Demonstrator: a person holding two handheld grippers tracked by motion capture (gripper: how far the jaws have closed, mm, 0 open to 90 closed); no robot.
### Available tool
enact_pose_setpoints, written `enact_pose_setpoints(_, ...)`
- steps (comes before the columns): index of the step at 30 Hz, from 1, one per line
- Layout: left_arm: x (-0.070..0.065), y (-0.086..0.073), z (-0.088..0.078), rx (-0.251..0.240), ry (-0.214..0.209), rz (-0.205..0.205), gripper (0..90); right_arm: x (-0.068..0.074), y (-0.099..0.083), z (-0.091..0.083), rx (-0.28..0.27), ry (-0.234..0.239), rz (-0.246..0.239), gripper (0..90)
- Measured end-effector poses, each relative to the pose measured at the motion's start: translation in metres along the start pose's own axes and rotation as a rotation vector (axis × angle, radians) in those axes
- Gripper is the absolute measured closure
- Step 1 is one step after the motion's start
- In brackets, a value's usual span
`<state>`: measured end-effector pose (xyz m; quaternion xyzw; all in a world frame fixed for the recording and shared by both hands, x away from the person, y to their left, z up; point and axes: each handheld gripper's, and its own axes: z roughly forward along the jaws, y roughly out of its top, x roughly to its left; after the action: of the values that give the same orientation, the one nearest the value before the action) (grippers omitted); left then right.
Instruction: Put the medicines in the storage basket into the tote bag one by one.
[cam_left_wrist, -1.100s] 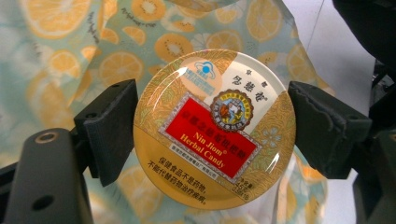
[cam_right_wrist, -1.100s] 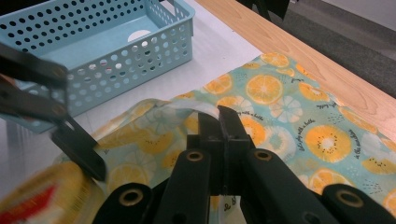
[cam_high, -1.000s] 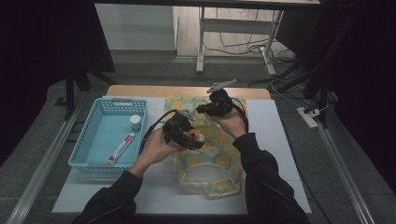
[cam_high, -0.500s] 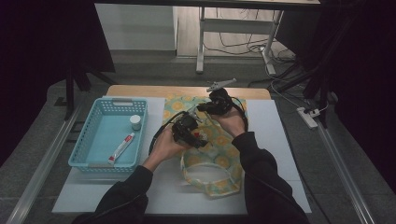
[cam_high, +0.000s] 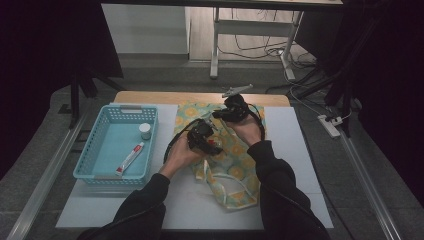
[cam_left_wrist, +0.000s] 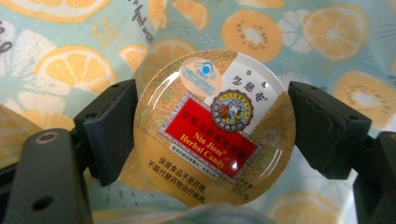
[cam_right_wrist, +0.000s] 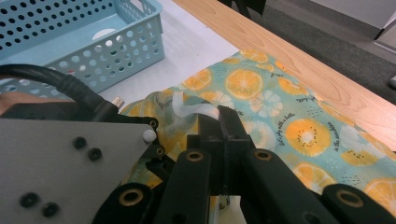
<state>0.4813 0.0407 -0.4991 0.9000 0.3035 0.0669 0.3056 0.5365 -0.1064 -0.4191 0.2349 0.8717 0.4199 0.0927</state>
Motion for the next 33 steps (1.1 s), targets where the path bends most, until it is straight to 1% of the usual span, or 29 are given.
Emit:
enact_pose_setpoints(1, 0.001, 0.0, 0.002, -0.003, 0.005, -0.001, 20.5, 0.0, 0.0, 0.001, 0.001, -0.002, 0.003, 90.0)
enact_pose_setpoints(2, 0.002, 0.0, 0.004, 0.005, 0.01, 0.004, 20.5, -0.001, -0.001, 0.002, 0.001, -0.004, 0.005, 90.0)
enact_pose_setpoints(5, 0.006, -0.001, 0.009, 0.004, 0.025, -0.001, 20.5, -0.002, -0.001, 0.003, 0.0, -0.008, 0.01, 90.0)
enact_pose_setpoints(7, 0.009, -0.001, 0.013, 0.002, 0.028, -0.014, 20.5, -0.003, -0.002, 0.004, 0.001, -0.011, 0.011, 90.0)
enact_pose_setpoints(10, 0.011, -0.001, 0.017, 0.0, 0.037, -0.019, 20.5, -0.003, -0.002, 0.005, 0.002, -0.014, 0.014, 90.0)
enact_pose_setpoints(11, 0.011, -0.001, 0.018, -0.004, 0.039, -0.023, 20.4, -0.003, -0.002, 0.005, 0.002, -0.015, 0.016, 90.0)
enact_pose_setpoints(15, 0.012, 0.002, 0.024, 0.006, 0.052, -0.017, 20.3, -0.003, -0.003, 0.006, 0.0, -0.017, 0.021, 90.0)
enact_pose_setpoints(18, 0.011, 0.001, 0.026, -0.013, 0.058, -0.029, 19.9, -0.003, -0.004, 0.007, 0.002, -0.018, 0.014, 90.0)
enact_pose_setpoints(20, 0.01, 0.001, 0.025, -0.01, 0.057, -0.027, 19.3, -0.003, -0.004, 0.006, 0.002, -0.02, 0.016, 90.0)
enact_pose_setpoints(21, 0.01, 0.001, 0.025, -0.008, 0.052, -0.021, 18.8, -0.003, -0.004, 0.006, 0.001, -0.021, 0.018, 90.0)
enact_pose_setpoints(25, 0.008, 0.002, 0.017, -0.029, 0.022, -0.03, 14.9, -0.004, -0.004, 0.005, -0.004, -0.02, 0.018, 90.0)
enact_pose_setpoints(26, 0.008, 0.002, 0.015, -0.043, 0.011, -0.041, 14.9, -0.004, -0.004, 0.004, -0.004, -0.02, 0.018, 90.0)
enact_pose_setpoints(27, 0.007, 0.002, 0.012, -0.047, 0.0, -0.046, 14.4, -0.004, -0.004, 0.004, -0.004, -0.019, 0.018, 90.0)
enact_pose_setpoints(30, 0.005, 0.003, 0.003, -0.058, -0.02, -0.045, 13.7, -0.003, -0.004, 0.003, -0.004, -0.017, 0.016, 90.0)
enact_pose_setpoints(33, 0.002, 0.002, -0.007, -0.059, -0.027, -0.032, 12.9, -0.002, -0.003, 0.002, -0.006, -0.011, 0.014, 90.0)
